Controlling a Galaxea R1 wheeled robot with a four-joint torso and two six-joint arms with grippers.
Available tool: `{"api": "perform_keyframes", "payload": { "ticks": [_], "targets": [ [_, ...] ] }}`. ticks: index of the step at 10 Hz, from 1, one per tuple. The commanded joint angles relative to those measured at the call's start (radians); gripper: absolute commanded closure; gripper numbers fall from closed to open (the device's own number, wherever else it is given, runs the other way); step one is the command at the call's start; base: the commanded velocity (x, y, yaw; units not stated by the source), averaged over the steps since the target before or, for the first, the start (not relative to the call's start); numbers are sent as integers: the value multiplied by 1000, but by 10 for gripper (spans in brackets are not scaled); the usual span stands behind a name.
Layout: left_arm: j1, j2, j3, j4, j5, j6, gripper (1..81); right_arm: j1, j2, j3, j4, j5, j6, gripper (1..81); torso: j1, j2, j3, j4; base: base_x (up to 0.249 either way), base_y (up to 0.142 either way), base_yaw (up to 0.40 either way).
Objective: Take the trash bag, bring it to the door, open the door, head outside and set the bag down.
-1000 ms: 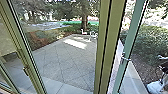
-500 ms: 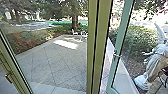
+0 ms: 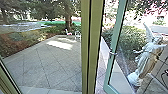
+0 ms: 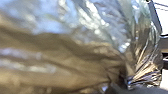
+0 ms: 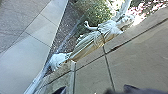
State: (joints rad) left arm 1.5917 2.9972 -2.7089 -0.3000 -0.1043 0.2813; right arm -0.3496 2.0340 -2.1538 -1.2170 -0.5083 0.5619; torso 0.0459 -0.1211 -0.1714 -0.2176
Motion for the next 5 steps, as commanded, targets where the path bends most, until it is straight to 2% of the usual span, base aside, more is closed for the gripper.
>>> {"api": "perform_keyframes", "payload": {
  "ticks": [1, 3, 5],
  "targets": [
    [-20, 3, 4, -2, 69, -4, 811, 126, -42, -125, -58, -18, 12, 10, 0, 0, 0, 0, 0, 0, 0],
    [-19, 3, 4, -2, 69, -4, 811, 151, 7, -236, -64, 80, 10, 10, 0, 0, 0, 0, 0, 0, 0],
    [-14, 3, 4, -2, 67, -4, 811, 180, 92, -416, -79, 176, 7, 10, 0, 0, 0, 0, 0, 0, 0]
  ]
}}
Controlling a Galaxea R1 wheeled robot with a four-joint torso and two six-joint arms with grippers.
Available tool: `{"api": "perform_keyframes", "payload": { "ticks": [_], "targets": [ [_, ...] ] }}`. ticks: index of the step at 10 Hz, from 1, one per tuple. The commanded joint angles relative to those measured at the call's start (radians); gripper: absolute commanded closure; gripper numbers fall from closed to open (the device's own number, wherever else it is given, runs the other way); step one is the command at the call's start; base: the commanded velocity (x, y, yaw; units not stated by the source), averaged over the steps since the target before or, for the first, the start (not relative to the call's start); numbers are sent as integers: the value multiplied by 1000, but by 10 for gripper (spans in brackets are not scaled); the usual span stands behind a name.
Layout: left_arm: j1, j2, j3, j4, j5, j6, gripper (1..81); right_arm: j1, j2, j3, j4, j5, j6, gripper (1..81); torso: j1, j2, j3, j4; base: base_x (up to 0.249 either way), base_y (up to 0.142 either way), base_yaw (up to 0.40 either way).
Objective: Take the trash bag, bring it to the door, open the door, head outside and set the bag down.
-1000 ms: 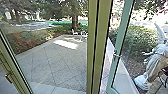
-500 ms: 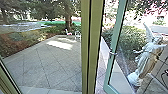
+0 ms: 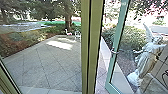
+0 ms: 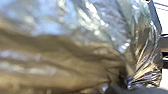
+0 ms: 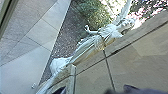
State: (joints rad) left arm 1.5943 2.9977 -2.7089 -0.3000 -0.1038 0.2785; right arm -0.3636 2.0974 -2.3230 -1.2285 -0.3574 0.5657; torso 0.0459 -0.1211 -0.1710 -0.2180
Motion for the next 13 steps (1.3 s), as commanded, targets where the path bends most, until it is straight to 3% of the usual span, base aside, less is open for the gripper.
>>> {"api": "perform_keyframes", "payload": {
  "ticks": [1, 7, 11, 13],
  "targets": [
    [-18, 5, 4, -2, 67, -1, 811, 188, 67, -333, -62, 83, 3, 10, 0, 0, 0, 0, 0, 0, 0],
    [-16, 5, 4, -2, 67, 1, 811, 195, 120, -338, 193, 55, 8, 10, 0, 0, 0, 0, 0, 0, 0],
    [-10, -2, 4, -2, 59, -1, 811, 173, 169, -234, 377, -120, -1, 10, 0, 0, 0, 0, 0, 0, 0],
    [-10, 1, 4, -1, 58, 1, 811, 128, 183, -228, 495, -155, -1, 10, 0, 0, 0, 0, 0, 0, 0]
  ]
}}
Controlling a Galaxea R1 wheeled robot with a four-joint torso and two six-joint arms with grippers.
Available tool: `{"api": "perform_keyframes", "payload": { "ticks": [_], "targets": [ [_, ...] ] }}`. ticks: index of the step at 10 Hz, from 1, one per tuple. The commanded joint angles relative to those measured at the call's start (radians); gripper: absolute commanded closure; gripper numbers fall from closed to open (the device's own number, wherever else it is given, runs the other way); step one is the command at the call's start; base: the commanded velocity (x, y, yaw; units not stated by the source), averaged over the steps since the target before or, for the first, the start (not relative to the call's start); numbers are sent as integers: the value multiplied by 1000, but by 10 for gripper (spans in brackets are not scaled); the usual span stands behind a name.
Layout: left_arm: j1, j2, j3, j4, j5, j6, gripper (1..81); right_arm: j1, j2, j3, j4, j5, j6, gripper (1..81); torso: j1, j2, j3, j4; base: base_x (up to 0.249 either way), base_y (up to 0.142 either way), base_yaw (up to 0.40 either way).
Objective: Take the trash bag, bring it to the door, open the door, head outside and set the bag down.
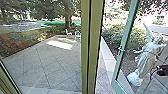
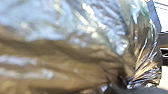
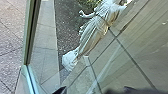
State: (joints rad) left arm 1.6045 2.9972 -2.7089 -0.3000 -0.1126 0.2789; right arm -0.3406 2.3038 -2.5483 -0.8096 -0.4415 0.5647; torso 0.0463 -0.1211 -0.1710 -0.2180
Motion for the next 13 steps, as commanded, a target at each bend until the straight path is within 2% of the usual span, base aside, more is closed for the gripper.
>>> {"api": "perform_keyframes", "payload": {
  "ticks": [1, 3, 5, 9, 11, 12, 13],
  "targets": [
    [-21, 2, 4, 1, 68, 0, 811, 56, -24, 13, 155, -101, -2, 10, 0, 0, 0, 0, 0, 0, 0],
    [-21, 2, 4, 5, 67, 2, 811, -53, -48, 62, 281, -117, -15, 10, 0, 0, 0, 0, 0, 0, 0],
    [-21, -1, 4, 9, 67, 3, 811, -172, -64, 77, 343, -109, -20, 10, 0, 0, 0, 0, 0, 0, 0],
    [-24, -3, 3, 12, 65, 9, 811, -442, -77, 191, 343, -86, -19, 10, 0, 0, 0, 0, 0, 0, 0],
    [-30, -4, 3, 12, 65, 11, 811, -576, -74, 264, 428, -71, -22, 10, 0, 0, 0, 0, 0, 0, 0],
    [-33, -3, 3, 13, 67, 11, 811, -683, -73, 343, 466, -31, -39, 10, 0, 0, 0, 0, 0, 0, 0],
    [-37, -3, 3, 15, 70, 11, 811, -764, -61, 387, 542, 89, -58, 10, 0, 0, 0, 0, 0, 0, 0]
  ]
}}
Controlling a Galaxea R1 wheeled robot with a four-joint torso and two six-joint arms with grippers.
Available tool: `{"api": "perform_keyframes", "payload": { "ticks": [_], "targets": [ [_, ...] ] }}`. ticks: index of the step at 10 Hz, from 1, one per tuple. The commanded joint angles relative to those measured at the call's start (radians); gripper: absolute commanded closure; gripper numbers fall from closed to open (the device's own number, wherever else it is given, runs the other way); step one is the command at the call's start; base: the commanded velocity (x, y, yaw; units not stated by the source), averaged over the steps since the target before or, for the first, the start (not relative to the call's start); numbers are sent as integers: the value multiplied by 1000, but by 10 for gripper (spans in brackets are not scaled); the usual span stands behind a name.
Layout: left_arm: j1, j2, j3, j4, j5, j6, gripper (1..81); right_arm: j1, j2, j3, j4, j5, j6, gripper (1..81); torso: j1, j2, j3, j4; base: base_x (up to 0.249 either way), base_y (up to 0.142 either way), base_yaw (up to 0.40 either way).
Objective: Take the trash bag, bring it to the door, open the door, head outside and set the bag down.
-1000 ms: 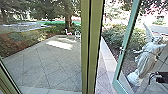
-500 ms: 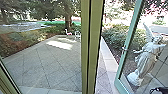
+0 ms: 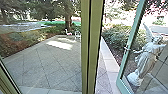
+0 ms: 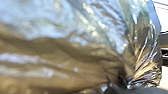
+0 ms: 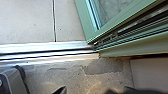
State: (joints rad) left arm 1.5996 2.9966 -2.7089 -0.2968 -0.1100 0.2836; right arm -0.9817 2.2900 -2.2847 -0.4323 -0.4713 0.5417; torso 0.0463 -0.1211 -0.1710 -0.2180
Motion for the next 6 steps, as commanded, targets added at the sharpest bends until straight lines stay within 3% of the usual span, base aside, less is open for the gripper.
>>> {"api": "perform_keyframes", "payload": {
  "ticks": [1, 2, 3, 4, 6],
  "targets": [
    [-37, -4, 3, 13, 70, 6, 811, -194, -9, 108, 251, 178, -93, 10, 0, 0, 0, 0, 0, 0, 0],
    [-39, -2, 3, 13, 70, 8, 811, -239, 21, 79, 351, 210, -178, 10, 0, 0, 0, 0, 0, 0, 0],
    [-42, -4, 3, 13, 72, 8, 811, -284, 57, 55, 487, 247, -302, 10, 0, 0, 0, 0, 0, 0, 0],
    [-45, -5, 3, 15, 70, 8, 811, -315, 96, 39, 563, 256, -374, 10, 0, 0, 0, 0, 0, 0, 0],
    [-49, -7, 3, 13, 73, 8, 811, -363, 187, 50, 577, 270, -379, 10, -1, 0, 1, 0, 0, 0, 0]
  ]
}}
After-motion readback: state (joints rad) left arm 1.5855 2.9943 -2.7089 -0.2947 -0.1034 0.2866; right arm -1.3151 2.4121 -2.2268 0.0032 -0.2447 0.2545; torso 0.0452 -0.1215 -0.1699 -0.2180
